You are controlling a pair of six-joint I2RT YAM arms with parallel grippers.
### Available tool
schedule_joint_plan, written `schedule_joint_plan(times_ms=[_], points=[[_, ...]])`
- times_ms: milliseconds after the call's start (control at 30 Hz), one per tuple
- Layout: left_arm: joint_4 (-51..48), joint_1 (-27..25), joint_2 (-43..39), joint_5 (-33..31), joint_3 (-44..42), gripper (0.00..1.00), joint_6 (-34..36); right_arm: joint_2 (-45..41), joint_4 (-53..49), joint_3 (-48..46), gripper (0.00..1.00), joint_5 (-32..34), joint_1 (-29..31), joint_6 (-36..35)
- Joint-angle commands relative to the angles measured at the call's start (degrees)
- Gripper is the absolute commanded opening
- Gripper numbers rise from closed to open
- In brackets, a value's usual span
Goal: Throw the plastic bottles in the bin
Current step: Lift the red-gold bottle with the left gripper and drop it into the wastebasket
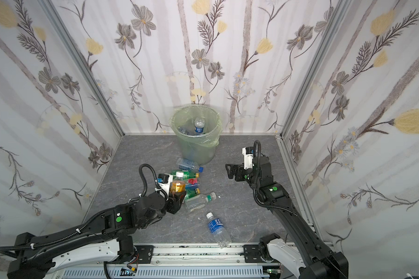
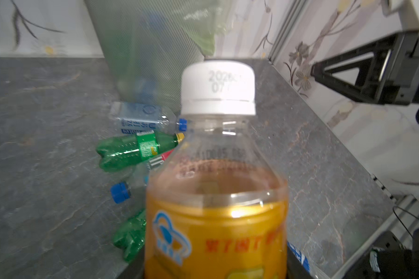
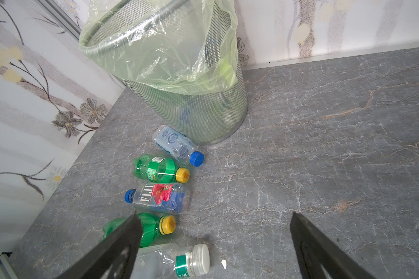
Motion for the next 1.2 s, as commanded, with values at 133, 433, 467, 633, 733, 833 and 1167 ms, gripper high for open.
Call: schedule_joint_plan(times_ms=[133, 433, 467, 633, 733, 833, 1167], points=[[2.7, 6.5, 2.6, -8.9, 13.7, 0.48, 13.3, 0.8, 0.9, 1.5, 0.96, -0.3, 0.2, -0.9], [4.3, 12.2, 16.4, 4.4, 34.2, 0.46, 26.1, 0.4, 0.3, 1.7, 0.96, 0.7, 0.9, -1.0], [4.3, 13.1, 18.4, 5.6, 36.0, 0.46, 27.2, 0.3, 0.2, 1.7, 0.96, 0.8, 0.9, -1.0], [4.4, 24.7, 32.6, 19.7, 51.5, 0.45, 23.9, -0.5, 0.3, 1.2, 0.95, 0.9, 1.4, -0.2], [3.6, 30.6, 46.2, 24.1, 65.5, 0.53, 23.6, -1.6, 0.5, 0.4, 0.96, 1.2, 2.0, 0.7], [-9.2, 36.0, 64.1, 30.7, 87.6, 0.96, 20.5, -2.8, 0.2, -0.2, 0.95, 1.2, 3.0, 1.6], [-17.3, 33.1, 63.9, 22.5, 84.4, 1.0, 23.0, -6.8, -7.1, 0.3, 0.96, -0.2, 5.5, -0.9]])
